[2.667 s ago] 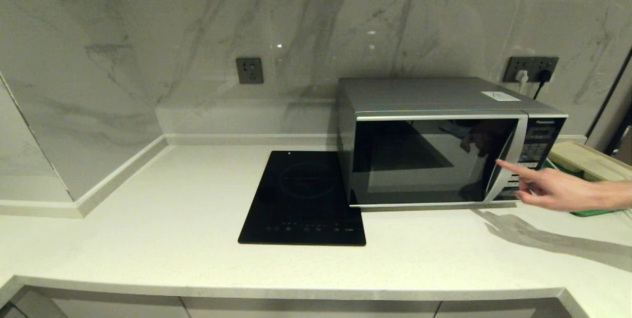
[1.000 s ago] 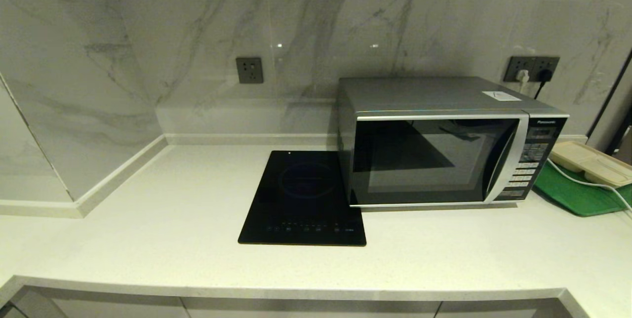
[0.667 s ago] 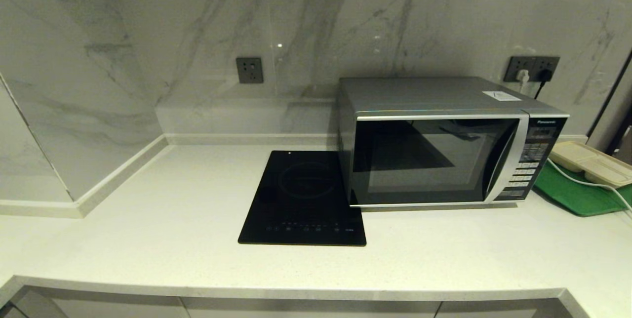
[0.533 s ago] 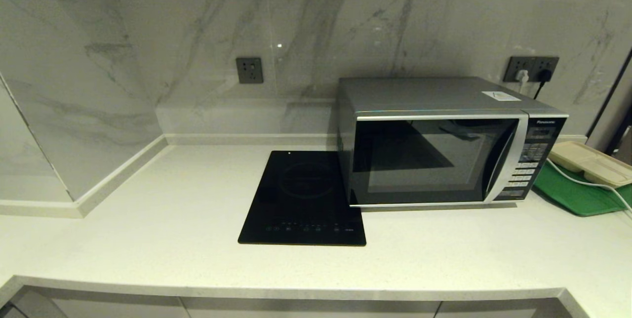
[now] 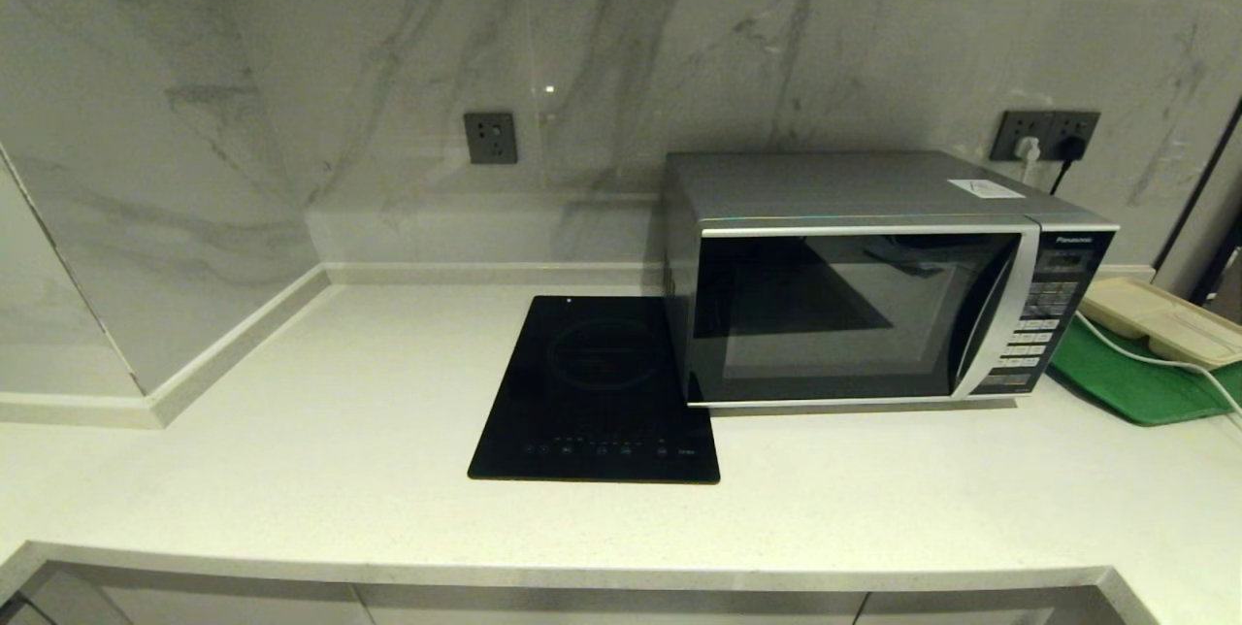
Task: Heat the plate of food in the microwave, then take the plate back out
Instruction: Open the microwave oven
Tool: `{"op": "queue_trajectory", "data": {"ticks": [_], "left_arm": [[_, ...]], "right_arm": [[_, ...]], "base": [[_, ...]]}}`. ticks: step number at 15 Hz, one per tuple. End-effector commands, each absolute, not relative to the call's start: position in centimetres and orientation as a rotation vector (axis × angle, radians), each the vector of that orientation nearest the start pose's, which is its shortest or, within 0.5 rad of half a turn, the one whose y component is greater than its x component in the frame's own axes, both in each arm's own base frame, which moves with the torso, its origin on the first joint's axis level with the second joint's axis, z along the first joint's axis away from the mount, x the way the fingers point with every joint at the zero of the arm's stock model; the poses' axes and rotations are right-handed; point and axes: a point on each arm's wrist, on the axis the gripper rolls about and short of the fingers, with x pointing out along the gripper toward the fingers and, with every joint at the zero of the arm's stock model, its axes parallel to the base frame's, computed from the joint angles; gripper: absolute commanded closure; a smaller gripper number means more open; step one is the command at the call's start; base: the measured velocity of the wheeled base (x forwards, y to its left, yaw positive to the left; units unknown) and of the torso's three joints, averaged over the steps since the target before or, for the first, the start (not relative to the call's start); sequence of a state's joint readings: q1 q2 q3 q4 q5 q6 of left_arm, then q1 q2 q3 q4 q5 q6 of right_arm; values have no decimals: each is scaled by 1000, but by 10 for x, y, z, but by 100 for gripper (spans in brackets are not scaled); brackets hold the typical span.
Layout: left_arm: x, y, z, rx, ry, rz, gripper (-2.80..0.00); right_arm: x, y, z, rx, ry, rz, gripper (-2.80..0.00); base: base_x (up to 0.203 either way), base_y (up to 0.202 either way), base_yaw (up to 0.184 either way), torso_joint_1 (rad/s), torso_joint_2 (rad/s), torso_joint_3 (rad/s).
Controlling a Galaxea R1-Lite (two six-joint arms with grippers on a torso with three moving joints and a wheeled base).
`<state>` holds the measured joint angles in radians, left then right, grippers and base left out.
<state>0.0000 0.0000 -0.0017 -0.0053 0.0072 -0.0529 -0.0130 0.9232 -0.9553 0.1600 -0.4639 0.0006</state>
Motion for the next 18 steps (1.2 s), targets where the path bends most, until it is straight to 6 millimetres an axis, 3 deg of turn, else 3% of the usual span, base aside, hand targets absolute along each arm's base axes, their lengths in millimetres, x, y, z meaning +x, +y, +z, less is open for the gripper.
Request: {"op": "queue_trajectory", "data": {"ticks": [1,4,6,9,13,15,16,17,18], "left_arm": [[-23,0,77,-54,-8,7,0],[-23,0,77,-54,-8,7,0],[-23,0,76,-54,-7,9,0],[-23,0,77,-54,-8,7,0],[-23,0,76,-54,-6,8,0],[-23,0,76,-54,-6,8,0],[-23,0,76,-54,-6,8,0],[-23,0,77,-54,-8,7,0],[-23,0,77,-54,-8,7,0]], "right_arm": [[183,-16,294,-139,343,-662,0],[240,-14,265,-207,424,-811,0],[270,4,238,-240,416,-892,0],[282,39,209,-205,365,-867,0],[291,57,156,-231,404,-902,0],[301,64,139,-238,402,-913,0],[306,66,135,-241,400,-921,-109],[309,67,132,-229,394,-924,-280],[311,70,128,-215,391,-921,-280]], "base": [[0,0,0,0,0,0],[0,0,0,0,0,0],[0,0,0,0,0,0],[0,0,0,0,0,0],[0,0,0,0,0,0],[0,0,0,0,0,0],[0,0,0,0,0,0],[0,0,0,0,0,0],[0,0,0,0,0,0]]}}
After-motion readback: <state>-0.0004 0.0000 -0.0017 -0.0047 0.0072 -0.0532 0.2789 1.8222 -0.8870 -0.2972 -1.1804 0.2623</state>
